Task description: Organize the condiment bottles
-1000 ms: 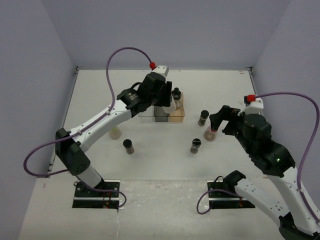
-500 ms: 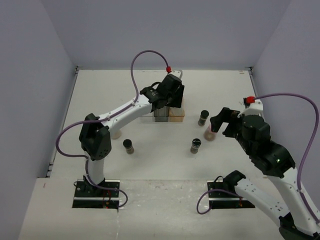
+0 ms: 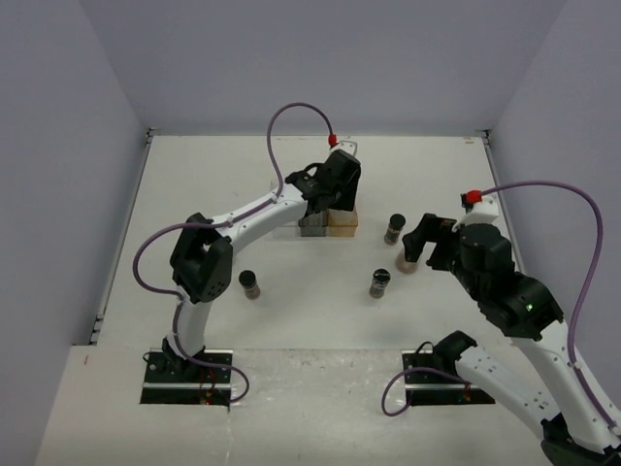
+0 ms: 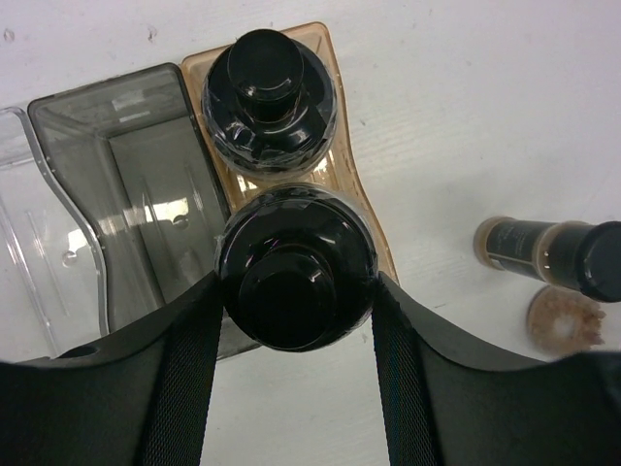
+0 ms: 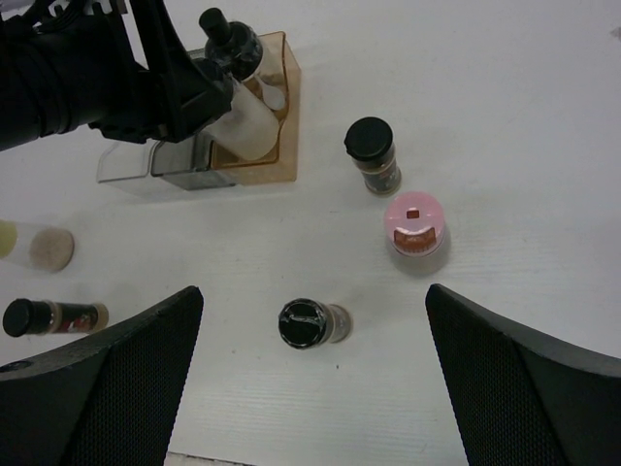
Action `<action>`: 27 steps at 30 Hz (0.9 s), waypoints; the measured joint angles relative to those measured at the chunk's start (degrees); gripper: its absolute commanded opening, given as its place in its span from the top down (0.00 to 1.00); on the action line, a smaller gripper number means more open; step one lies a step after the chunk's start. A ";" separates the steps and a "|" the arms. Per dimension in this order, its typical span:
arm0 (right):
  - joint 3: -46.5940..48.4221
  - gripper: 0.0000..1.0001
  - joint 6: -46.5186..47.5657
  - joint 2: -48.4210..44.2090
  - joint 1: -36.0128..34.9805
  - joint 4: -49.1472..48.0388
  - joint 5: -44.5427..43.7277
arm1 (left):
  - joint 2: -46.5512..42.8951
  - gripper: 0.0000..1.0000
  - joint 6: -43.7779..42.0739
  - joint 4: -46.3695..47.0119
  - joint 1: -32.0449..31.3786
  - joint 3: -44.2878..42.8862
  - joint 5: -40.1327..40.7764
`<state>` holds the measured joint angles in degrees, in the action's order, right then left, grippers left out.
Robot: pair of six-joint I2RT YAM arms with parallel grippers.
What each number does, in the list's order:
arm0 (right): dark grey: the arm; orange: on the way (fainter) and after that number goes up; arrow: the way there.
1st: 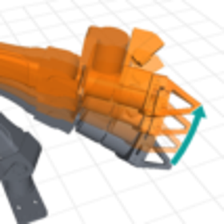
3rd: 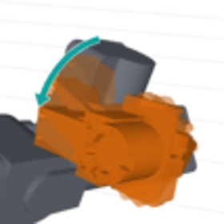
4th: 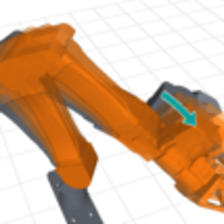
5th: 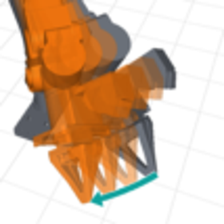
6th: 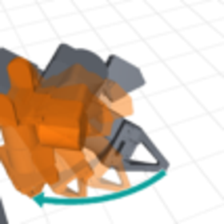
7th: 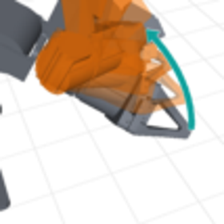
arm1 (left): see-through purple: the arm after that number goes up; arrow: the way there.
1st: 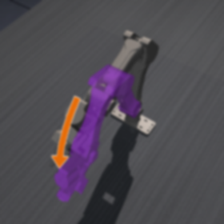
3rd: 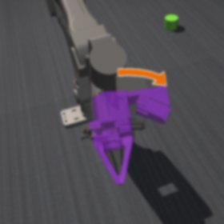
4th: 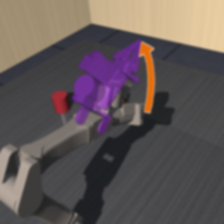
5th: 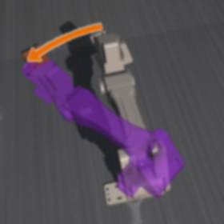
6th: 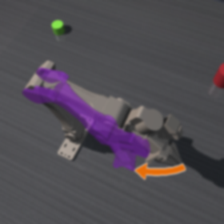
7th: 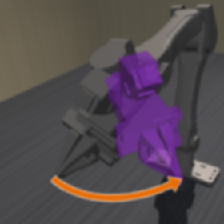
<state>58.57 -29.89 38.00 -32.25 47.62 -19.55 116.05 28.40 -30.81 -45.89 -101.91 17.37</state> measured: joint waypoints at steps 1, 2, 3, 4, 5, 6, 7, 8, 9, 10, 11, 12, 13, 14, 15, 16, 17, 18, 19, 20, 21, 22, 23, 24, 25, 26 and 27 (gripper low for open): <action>-0.02 0.01 0.04 0.17 0.00 0.00 0.09 | 0.46 1.00 -0.02 0.17 0.00 0.02 0.13; -0.04 0.01 0.11 0.28 0.00 -0.09 0.24 | 0.92 0.96 -0.02 0.39 0.00 0.02 0.17; -0.11 0.01 0.13 0.42 0.00 -0.11 0.44 | 1.27 0.92 -0.04 0.59 0.00 0.02 0.22; -0.26 0.01 0.20 0.50 0.00 -0.20 0.72 | 1.57 0.89 -0.07 0.68 0.00 0.02 0.22; -0.44 0.01 0.31 0.66 0.00 -0.33 0.98 | 1.84 0.84 -0.09 0.81 0.00 0.04 0.24; -0.68 0.01 0.33 0.87 0.00 -0.48 1.07 | 1.99 0.80 -0.11 0.98 0.00 0.02 0.20; -0.90 0.01 0.35 1.18 0.00 -0.50 1.16 | 2.16 0.66 -0.13 1.18 0.00 0.02 0.15; -1.05 0.01 0.35 1.57 0.00 -0.48 1.25 | 2.32 0.60 -0.13 1.22 0.00 0.02 0.13; -1.18 0.01 0.35 2.05 0.00 -0.52 1.27 | 2.38 0.54 -0.13 1.25 0.00 0.02 0.09; -1.36 0.01 0.35 2.60 0.00 -0.68 1.33 | 2.47 0.43 -0.13 1.25 0.00 0.02 0.02; -1.57 0.01 0.37 3.15 0.00 -0.81 1.51 | 2.49 0.39 -0.13 1.25 0.00 0.04 -0.04; -1.81 0.01 0.37 3.72 0.00 -0.94 1.57 | 2.49 0.35 -0.24 1.25 0.00 0.07 -0.02; -1.99 0.01 0.37 4.22 0.00 -0.96 1.73 | 2.49 0.30 -0.39 1.25 0.00 0.07 -0.09; -2.19 0.01 0.37 4.68 0.00 -1.07 1.92 | 2.49 0.27 -0.59 1.42 0.00 0.11 -0.04; -2.45 0.01 0.37 5.11 0.00 -1.29 2.16 | 2.47 0.24 -0.61 1.75 0.00 0.13 -0.04; -2.69 0.01 0.37 5.55 0.00 -1.49 2.47 | 2.38 0.19 -0.50 2.19 0.00 0.15 -0.04; -2.82 0.01 0.37 5.97 0.00 -1.57 2.60 | 2.25 0.15 -0.63 2.58 0.00 0.17 -0.02; -2.93 0.01 0.37 6.38 0.00 -1.77 2.80 | 1.99 0.10 -0.68 2.89 0.00 0.31 -0.02; -2.97 0.01 0.37 6.64 0.00 -1.90 3.02 | 1.44 0.08 -0.72 3.08 0.00 0.72 0.00; -2.99 0.01 0.39 6.78 0.00 -2.08 3.37 | 0.72 0.07 -0.63 3.15 0.00 1.36 0.02; -2.99 0.01 0.44 6.88 0.00 -2.16 3.76 | -0.39 0.05 -0.61 3.08 0.00 2.12 0.13; -2.99 0.01 0.48 6.88 0.00 -2.29 4.09 | -1.64 0.04 -0.57 3.02 0.00 2.89 0.26; -2.99 0.01 0.52 6.97 0.00 -2.34 4.17 | -3.21 0.02 -0.52 2.89 0.00 3.67 0.61; -2.99 0.01 0.55 7.02 0.00 -2.43 4.42 | -4.74 0.00 -0.50 2.95 0.00 4.37 1.07; -2.99 0.01 0.57 7.15 0.00 -2.47 4.66 | -6.95 0.00 -0.46 3.02 0.00 5.22 1.64; -2.99 0.01 0.61 7.32 0.00 -2.51 4.92 | -8.66 0.00 -0.44 2.84 0.00 5.81 2.23; -2.99 0.02 0.68 7.41 0.02 -2.58 5.40 | -11.15 0.00 -0.31 2.73 0.00 6.75 3.28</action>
<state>55.57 -29.21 45.41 -32.23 45.04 -14.15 104.90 28.10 -28.08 -45.89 -95.15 20.64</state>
